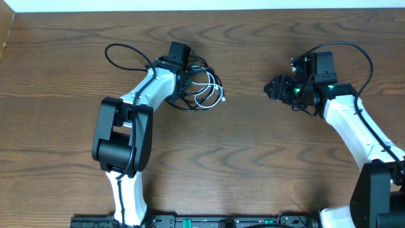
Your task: Untangle cables
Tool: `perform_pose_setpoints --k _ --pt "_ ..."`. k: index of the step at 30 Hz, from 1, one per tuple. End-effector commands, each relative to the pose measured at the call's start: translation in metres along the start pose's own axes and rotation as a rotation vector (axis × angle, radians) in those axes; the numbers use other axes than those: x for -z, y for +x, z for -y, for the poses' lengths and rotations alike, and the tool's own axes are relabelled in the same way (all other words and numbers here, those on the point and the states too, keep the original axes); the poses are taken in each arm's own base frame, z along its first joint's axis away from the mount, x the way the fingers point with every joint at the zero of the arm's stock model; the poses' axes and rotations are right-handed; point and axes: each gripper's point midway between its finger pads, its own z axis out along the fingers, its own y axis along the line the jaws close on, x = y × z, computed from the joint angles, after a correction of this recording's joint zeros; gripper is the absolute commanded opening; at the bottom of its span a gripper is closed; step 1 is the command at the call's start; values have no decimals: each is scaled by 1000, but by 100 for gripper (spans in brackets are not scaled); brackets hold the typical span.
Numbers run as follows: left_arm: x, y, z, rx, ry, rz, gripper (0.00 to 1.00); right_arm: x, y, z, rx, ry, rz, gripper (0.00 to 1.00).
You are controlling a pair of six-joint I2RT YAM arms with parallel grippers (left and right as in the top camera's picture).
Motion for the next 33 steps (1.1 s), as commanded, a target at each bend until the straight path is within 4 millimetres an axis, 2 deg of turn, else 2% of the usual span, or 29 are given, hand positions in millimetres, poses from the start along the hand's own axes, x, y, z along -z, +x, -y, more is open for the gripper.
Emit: perform_pose_setpoints --k 1,4,6,7,9,12,16,17,18,20,21,22,23,25,28,30,33 --pt "-30 13 -22 -17 -100 -18 36 0 1 0 -9 5 -5 66" --pt "-35 18 -23 -26 -111 -25 29 0 3 1 -12 9 -11 66" --pt "-35 19 -22 -32 -106 -24 19 0 3 1 -13 10 -12 66" --pt "-34 18 -21 -40 -101 -22 9 0 3 1 -13 10 -12 67" --pt "-32 15 -16 -98 -84 -16 7 0 3 1 -13 10 -12 66" --pt "-10 2 2 -249 -23 17 7 0 3 1 -12 9 -11 66" --pt "60 -20 45 -445 176 107 7 0 2 1 -12 8 -10 66" --pt "93 -24 60 -502 272 140 8 0 1 -1 -9 -1 -6 66" --pt "115 -26 68 -524 331 161 7 0 1 -3 -7 -11 -6 65" --pt "176 -26 87 -572 508 205 7 1 -2 -20 16 -100 -4 58" --pt "211 -20 97 -625 622 219 7 3 -7 -37 45 -191 7 58" --pt "230 -16 102 -664 687 228 8 5 -10 -46 60 -233 13 59" --pt "253 -10 107 -711 770 239 7 10 -15 -63 97 -325 30 60" --pt "280 -7 113 -754 863 269 7 17 -21 -80 139 -410 51 61" --pt "305 -12 120 -745 930 332 7 30 -30 -104 216 -529 97 66" --pt "321 -14 126 -719 993 346 8 35 -34 -111 245 -565 118 68" --pt "345 -11 139 -690 1122 339 7 35 -36 -111 249 -567 127 69"
